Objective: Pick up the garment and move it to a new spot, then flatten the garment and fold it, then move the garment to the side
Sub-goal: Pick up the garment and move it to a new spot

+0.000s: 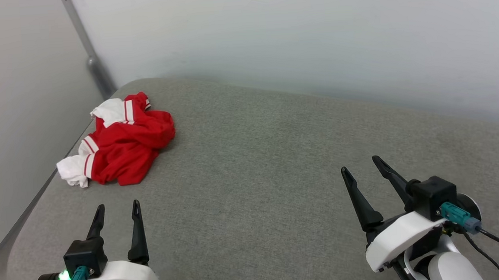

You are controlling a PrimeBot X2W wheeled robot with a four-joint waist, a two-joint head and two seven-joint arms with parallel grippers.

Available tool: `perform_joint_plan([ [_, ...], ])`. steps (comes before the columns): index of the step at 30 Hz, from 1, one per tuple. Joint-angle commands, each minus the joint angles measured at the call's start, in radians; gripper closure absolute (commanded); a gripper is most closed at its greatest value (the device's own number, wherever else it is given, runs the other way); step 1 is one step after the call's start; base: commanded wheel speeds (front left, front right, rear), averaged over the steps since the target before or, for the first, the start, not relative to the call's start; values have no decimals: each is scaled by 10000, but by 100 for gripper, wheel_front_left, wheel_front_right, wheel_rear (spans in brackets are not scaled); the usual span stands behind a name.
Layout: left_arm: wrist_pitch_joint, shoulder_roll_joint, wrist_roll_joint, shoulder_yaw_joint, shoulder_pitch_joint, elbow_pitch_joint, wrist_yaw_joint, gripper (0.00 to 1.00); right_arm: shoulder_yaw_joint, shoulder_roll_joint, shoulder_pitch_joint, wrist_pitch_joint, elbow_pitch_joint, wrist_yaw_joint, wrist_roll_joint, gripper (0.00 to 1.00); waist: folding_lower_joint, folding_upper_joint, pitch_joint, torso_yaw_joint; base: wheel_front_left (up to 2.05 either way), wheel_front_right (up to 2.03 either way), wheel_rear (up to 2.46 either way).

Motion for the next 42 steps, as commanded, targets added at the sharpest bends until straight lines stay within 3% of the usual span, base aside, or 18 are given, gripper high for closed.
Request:
perform_joint_plan([
  [1,-23,60,56,52,119,-61,27,0,8,24,-116,-100,-78,-3,53,0,-1,0,-17,258,0,0,0],
  [9,-25,5,96,82,186,-148,23,0,-27,25,-42,-72,-162,-3,-55,0,-1,0,61,682,0,0,0],
  [15,30,101,-187,316,-369,-39,24,0,-99,24,-266,104,-383,-3,-78,0,-1,0,546,435,0,0,0],
  [20,586,653,-558,653,-1689,319,-177,0,-243,-4,-568,326,-717,-3,-188,0,-1,0,1326,15,0,0,0],
  [25,1663,1161,-957,758,-3095,845,-403,0,-202,-260,-902,546,-959,-3,-203,0,-1,0,2100,-301,0,0,0],
  [36,6297,3089,-1945,199,-6595,3237,-927,0,-272,-476,-1708,647,-1180,-3,18,0,-1,0,3915,-1237,0,0,0],
  [42,7814,4049,-2369,-79,-7535,4216,-969,0,-303,-429,-2075,548,-1209,-3,163,0,-1,0,4811,-1664,0,0,0],
])
